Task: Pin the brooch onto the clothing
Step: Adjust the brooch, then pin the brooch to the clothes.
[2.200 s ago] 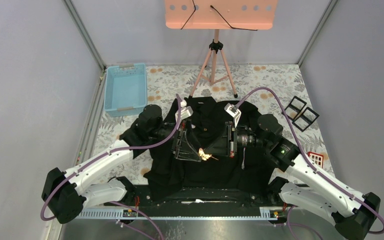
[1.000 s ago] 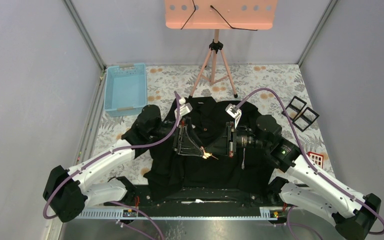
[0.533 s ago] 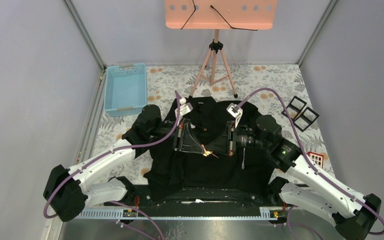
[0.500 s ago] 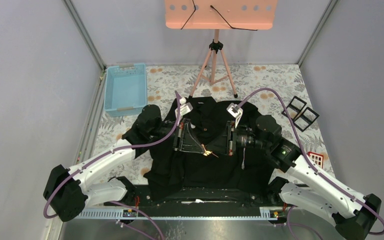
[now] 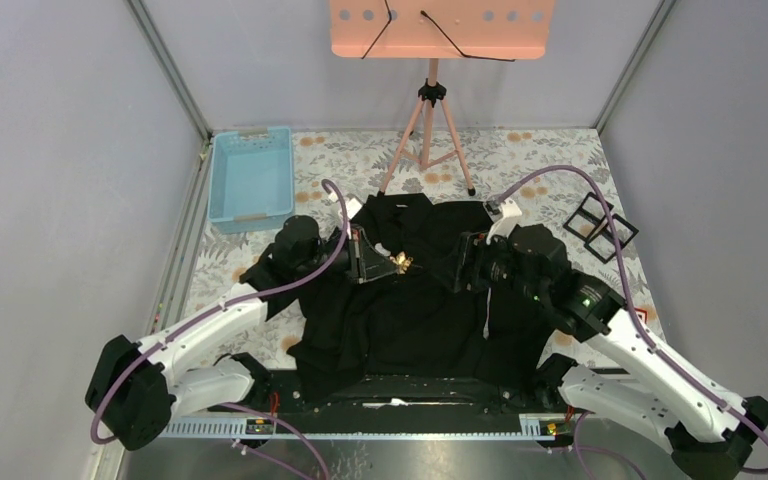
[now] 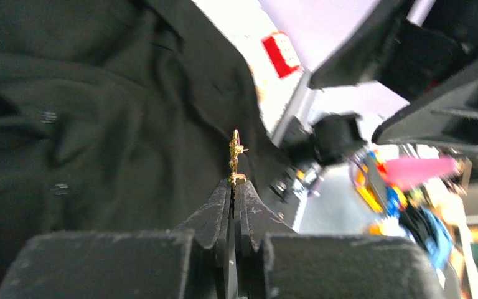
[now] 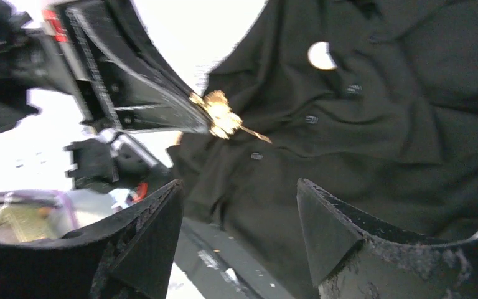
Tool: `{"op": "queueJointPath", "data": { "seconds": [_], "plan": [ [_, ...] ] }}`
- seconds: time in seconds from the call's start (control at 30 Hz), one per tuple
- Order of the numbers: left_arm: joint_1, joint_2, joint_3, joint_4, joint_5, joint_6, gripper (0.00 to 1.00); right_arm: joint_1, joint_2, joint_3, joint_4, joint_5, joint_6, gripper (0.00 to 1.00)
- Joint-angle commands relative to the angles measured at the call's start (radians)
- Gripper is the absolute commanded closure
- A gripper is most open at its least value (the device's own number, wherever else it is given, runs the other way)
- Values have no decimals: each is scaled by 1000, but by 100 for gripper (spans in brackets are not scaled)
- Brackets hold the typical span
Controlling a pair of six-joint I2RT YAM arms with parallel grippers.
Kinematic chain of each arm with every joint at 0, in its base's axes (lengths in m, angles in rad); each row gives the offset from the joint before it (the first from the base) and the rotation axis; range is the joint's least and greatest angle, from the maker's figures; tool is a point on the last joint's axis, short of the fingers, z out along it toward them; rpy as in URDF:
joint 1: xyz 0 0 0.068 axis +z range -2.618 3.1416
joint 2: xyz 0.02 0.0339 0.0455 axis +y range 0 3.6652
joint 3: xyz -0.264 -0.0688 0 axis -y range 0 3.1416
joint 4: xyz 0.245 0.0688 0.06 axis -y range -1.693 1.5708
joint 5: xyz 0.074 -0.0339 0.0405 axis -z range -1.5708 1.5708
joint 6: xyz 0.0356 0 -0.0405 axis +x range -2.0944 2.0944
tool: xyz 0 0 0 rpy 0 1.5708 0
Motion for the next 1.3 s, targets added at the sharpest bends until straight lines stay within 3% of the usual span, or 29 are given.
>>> {"op": "queueJointPath", "data": {
  "seconds": [0.0, 0.2, 0.37, 0.7, 1.27],
  "plan": [
    [16, 14, 15, 6, -292, 28, 100, 3, 78, 50, -125, 247, -76, 26],
    [34, 128, 37, 101, -295, -3, 100, -33, 267, 23, -69, 251, -102, 33],
    [33, 232, 51, 189, -297, -29, 100, -156, 405, -33, 81, 106, -121, 44],
    [33, 378, 119, 290, -282, -55, 100, -272, 683, 2, 196, -39, -252, 48],
    [21, 448, 153, 317, -281, -77, 100, -354, 754, 55, 213, -118, -326, 51]
  ]
}}
